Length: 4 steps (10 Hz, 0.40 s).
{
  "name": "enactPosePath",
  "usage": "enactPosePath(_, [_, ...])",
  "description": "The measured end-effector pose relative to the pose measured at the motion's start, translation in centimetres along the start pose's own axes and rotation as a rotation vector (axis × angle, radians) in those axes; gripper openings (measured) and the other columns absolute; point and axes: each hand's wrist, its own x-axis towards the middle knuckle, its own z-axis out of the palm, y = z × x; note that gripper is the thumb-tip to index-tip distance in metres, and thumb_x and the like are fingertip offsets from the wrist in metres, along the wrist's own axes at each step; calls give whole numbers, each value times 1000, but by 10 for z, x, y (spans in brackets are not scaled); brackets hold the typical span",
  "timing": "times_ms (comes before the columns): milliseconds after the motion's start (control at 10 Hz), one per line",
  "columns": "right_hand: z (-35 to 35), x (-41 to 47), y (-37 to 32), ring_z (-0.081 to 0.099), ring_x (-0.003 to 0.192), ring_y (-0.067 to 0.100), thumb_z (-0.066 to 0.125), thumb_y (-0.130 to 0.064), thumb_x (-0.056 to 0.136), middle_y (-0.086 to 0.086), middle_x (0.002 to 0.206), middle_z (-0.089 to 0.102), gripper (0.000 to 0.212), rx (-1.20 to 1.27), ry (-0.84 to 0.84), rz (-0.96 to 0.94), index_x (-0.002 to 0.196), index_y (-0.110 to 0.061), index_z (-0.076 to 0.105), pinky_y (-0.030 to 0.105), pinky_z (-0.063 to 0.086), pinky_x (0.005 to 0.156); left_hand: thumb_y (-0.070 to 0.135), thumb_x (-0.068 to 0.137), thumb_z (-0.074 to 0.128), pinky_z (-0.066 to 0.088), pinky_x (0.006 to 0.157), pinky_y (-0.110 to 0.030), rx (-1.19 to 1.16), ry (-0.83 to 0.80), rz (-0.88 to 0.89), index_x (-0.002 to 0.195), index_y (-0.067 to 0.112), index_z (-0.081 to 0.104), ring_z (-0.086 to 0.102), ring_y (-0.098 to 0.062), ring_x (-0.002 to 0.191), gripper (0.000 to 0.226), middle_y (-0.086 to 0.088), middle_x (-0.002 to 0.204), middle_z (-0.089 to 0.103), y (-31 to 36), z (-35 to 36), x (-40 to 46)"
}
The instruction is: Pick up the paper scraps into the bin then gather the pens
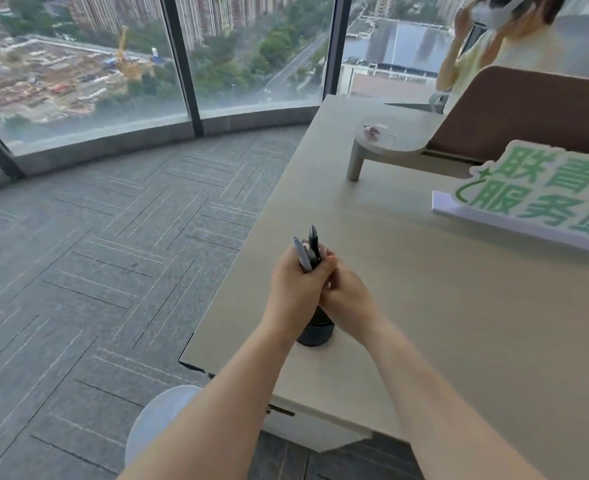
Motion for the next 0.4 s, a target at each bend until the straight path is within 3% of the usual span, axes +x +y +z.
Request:
enactPosePath(100, [3,-3,6,64,78,-5,59,-13,74,-12,91,68,44,109,-41,46,118,-13,57,17,47,71,1,78,68,52,69,-29,11,16,-10,80,21,62,64,-12,69,21,0,74,66,-9,-3,1])
enactPosePath(200, [-3,-6,4,65,100,3,58,-11,72,-1,115,66,63,152,-31,47,133,-15,44,23,51,88,7,75,73,56,72,-33,6,7,-39,88,22,63,69,-17,74,23,-5,82,71,-9,-9,0])
enactPosePath(300, [-7,-4,-5,63,109,12,50,-8,74,1,118,64,59,212,50,19,132,-17,43,28,49,96,16,77,73,54,76,-23,-35,26,-52,100,20,63,67,-14,85,26,-2,95,70,-5,-22,-2])
enactPosePath(400, [-6,-7,-16,64,102,22,43,8,81,9,109,66,45,231,179,10,118,-14,52,30,50,93,16,90,61,46,78,-12,-129,123,-77,109,11,62,61,-8,92,20,-3,105,67,1,-41,-8])
